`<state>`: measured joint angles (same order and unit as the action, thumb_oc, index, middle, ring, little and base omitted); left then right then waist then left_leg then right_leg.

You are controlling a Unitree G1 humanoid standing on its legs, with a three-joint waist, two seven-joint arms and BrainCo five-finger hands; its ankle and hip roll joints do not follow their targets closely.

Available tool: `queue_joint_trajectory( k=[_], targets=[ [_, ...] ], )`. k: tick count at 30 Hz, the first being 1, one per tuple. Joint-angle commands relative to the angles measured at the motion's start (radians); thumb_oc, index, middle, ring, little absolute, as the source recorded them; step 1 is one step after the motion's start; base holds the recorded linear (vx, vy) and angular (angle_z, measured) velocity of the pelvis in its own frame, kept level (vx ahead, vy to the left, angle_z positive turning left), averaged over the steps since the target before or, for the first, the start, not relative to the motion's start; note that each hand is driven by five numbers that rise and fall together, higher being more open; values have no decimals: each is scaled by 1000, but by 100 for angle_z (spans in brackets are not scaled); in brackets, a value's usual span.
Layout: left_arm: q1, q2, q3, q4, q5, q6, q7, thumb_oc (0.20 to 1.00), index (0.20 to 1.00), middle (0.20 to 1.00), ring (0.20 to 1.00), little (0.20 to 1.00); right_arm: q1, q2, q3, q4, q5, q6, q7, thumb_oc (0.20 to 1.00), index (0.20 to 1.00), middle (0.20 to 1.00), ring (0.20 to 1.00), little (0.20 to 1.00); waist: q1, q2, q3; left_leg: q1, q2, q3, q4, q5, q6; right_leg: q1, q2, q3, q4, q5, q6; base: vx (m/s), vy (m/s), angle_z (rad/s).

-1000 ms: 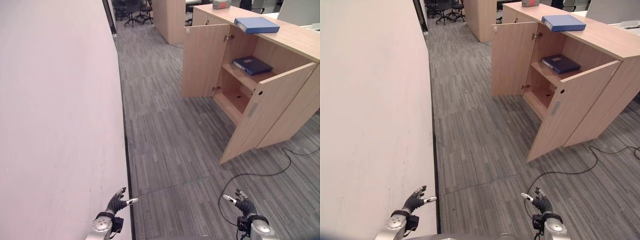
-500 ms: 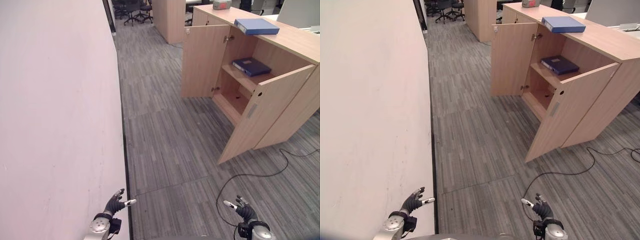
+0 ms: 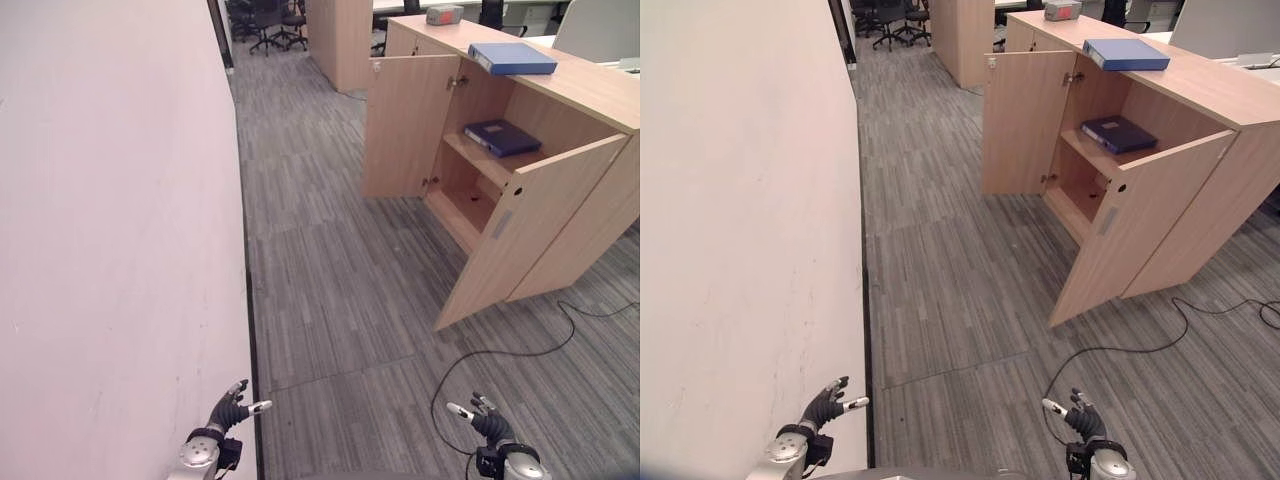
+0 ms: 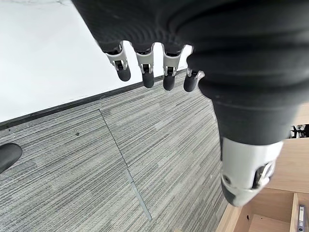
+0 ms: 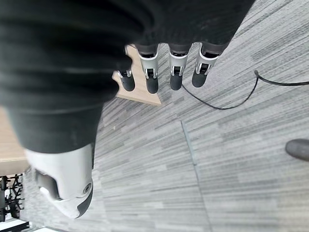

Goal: Put the empty folder in the office cabinet

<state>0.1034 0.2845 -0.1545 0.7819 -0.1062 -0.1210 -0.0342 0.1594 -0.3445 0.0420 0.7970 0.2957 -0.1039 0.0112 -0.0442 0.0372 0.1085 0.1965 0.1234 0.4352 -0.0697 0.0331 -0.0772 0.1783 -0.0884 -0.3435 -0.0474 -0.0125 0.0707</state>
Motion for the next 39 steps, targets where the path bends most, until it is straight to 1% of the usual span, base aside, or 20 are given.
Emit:
queue_joint_trajectory(
  k=[1, 10, 12, 13, 14, 15, 16, 17, 19, 20, 21, 22, 24, 26, 28, 31, 35, 37, 38, 39],
  targets=[
    [-56, 36, 14, -6, -18, -29, -1, 1000, 1000, 1000, 1000, 1000, -50, 0, 9, 24, 42, -29, 11, 1000, 1000, 1000, 1000, 1000, 6, -11, 28, 10, 101, -55, 3, 8, -91, 12, -72, -18, -14, -17, 80, 13, -85, 0],
    [-61, 35, 10, -14, -40, -27, -3, 1000, 1000, 1000, 1000, 1000, -53, -15, 8, 23, 64, -33, 20, 1000, 1000, 1000, 1000, 1000, -2, -6, 54, -42, 153, -81, 139, -10, -112, 15, -28, -4, 7, -62, 39, 7, -105, 0],
    [-69, 38, 3, -31, -49, -26, -6, 1000, 1000, 1000, 1000, 1000, -54, -26, 5, 22, 68, -36, 21, 1000, 1000, 1000, 1000, 1000, -2, -10, 79, -125, 188, -118, 288, 18, -127, 23, -7, 1, 16, -84, 10, 4, -215, 6],
    [-75, 38, -4, -31, -50, -24, -4, 1000, 1000, 1000, 1000, 1000, -51, -31, 3, 27, 69, -34, 21, 1000, 1000, 1000, 1000, 1000, -2, -15, 99, -186, 223, -146, 427, 85, -137, 42, 8, 1, 24, -107, -16, 65, -193, 26],
    [-77, 37, -5, -29, -50, -23, -2, 1000, 1000, 1000, 1000, 1000, -51, -32, 2, 29, 69, -32, 19, 1000, 1000, 1000, 1000, 1000, 0, -17, 106, -212, 233, -160, 470, 121, -142, 51, 14, -1, 25, -114, -22, 61, -130, 38],
    [-78, 36, -5, -29, -50, -23, -2, 1000, 1000, 1000, 1000, 1000, -52, -32, 2, 29, 69, -31, 19, 1000, 1000, 1000, 1000, 1000, -2, -17, 101, -218, 230, -161, 465, 127, -140, 44, 12, -3, 25, -111, -22, 124, -78, 12],
    [-85, 37, -6, -25, -56, -21, 3, 1000, 1000, 1000, 1000, 1000, -52, -32, -1, 33, 70, -28, 15, 1000, 1000, 1000, 1000, 1000, 10, -21, 113, -277, 241, -162, 468, 169, -135, 65, 18, -3, 32, -134, -29, 264, -54, 4],
    [-84, 41, -3, -21, -56, -18, 5, 1000, 1000, 1000, 1000, 1000, -54, -34, 3, 35, 68, -25, 15, 1000, 1000, 1000, 1000, 1000, 29, -30, 124, -337, 243, -169, 425, 149, -122, 87, 18, 9, 47, -162, -26, 341, -41, -9],
    [-83, 42, -1, -18, -58, -14, 6, 1000, 1000, 1000, 1000, 1000, -58, -35, 6, 37, 66, -24, 13, 1000, 1000, 1000, 1000, 1000, 38, -33, 125, -352, 234, -174, 387, 141, -116, 88, 16, 15, 62, -177, -23, 249, 34, 3],
    [-90, 47, 1, -10, -57, -12, 15, 1000, 1000, 1000, 1000, 1000, -64, -39, 12, 37, 66, -26, 11, 1000, 1000, 1000, 1000, 1000, 56, -19, 129, -384, 232, -192, 265, 183, -122, 93, 26, 34, 92, -203, -14, 287, 73, -10],
    [-95, 50, 4, -6, -55, -12, 21, 1000, 1000, 1000, 1000, 1000, -72, -39, 15, 40, 69, -27, 10, 1000, 1000, 1000, 1000, 1000, 65, -17, 135, -407, 238, -196, 214, 196, -123, 100, 30, 45, 114, -227, -11, 287, 72, -10],
    [-95, 50, 4, -6, -55, -12, 21, 1000, 1000, 1000, 1000, 1000, -72, -39, 15, 41, 69, -27, 10, 1000, 1000, 1000, 1000, 1000, 65, -17, 135, -406, 237, -195, 213, 197, -123, 100, 29, 45, 115, -228, -11, 323, 52, -11],
    [-101, 59, 11, 4, -60, -14, 29, 1000, 1000, 1000, 1000, 1000, -88, -40, 22, 52, 79, -31, 4, 1000, 1000, 1000, 1000, 1000, 82, -10, 149, -453, 256, -180, 120, 187, -111, 117, 44, 78, 186, -298, -9, 343, 54, -6],
    [-100, 62, 14, 4, -61, -14, 28, 1000, 1000, 1000, 1000, 1000, -92, -40, 24, 54, 80, -31, 4, 1000, 1000, 1000, 1000, 1000, 89, -12, 151, -455, 260, -172, 92, 186, -109, 119, 44, 91, 211, -320, -7, 315, 59, -21],
    [-86, 69, 27, 15, -53, -13, 31, 1000, 1000, 1000, 1000, 1000, -102, -41, 38, 75, 73, -29, 4, 1000, 1000, 1000, 1000, 1000, 108, -9, 148, -482, 289, -184, 56, 188, -110, 143, 56, 140, 241, -379, -1, 469, 107, -47],
    [-62, 73, 43, 37, -45, -12, 33, 1000, 1000, 1000, 1000, 1000, -107, -35, 54, 95, 60, -26, 11, 1000, 1000, 1000, 1000, 1000, 136, -12, 125, -492, 291, -216, 46, 200, -118, 186, 51, 194, 205, -398, 15, 389, 113, -63],
    [-47, 93, 47, 38, -36, -12, 29, 1000, 1000, 1000, 1000, 1000, -114, -19, 57, 95, 62, -24, 15, 1000, 1000, 1000, 1000, 1000, 162, -29, 83, -529, 271, -212, 124, 245, -124, 214, 9, 210, 177, -379, 49, 516, 219, -56],
    [-46, 100, 50, 31, -41, -13, 29, 1000, 1000, 1000, 1000, 1000, -121, -10, 62, 92, 62, -22, 21, 1000, 1000, 1000, 1000, 1000, 175, -44, 65, -537, 237, -217, 168, 240, -112, 203, -18, 217, 181, -347, 70, 534, 267, -10],
    [-55, 105, 52, 46, -48, -15, 36, 1000, 1000, 1000, 1000, 1000, -147, 3, 71, 96, 50, -17, 25, 1000, 1000, 1000, 1000, 1000, 182, -82, 47, -542, 157, -199, 234, 177, -70, 154, -74, 219, 271, -191, 128, 529, 297, -9],
    [-56, 104, 52, 46, -48, -15, 36, 1000, 1000, 1000, 1000, 1000, -147, 3, 70, 97, 50, -17, 24, 1000, 1000, 1000, 1000, 1000, 186, -79, 45, -544, 162, -196, 233, 178, -70, 151, -71, 223, 268, -186, 128, 484, 310, -17]
  ],
)
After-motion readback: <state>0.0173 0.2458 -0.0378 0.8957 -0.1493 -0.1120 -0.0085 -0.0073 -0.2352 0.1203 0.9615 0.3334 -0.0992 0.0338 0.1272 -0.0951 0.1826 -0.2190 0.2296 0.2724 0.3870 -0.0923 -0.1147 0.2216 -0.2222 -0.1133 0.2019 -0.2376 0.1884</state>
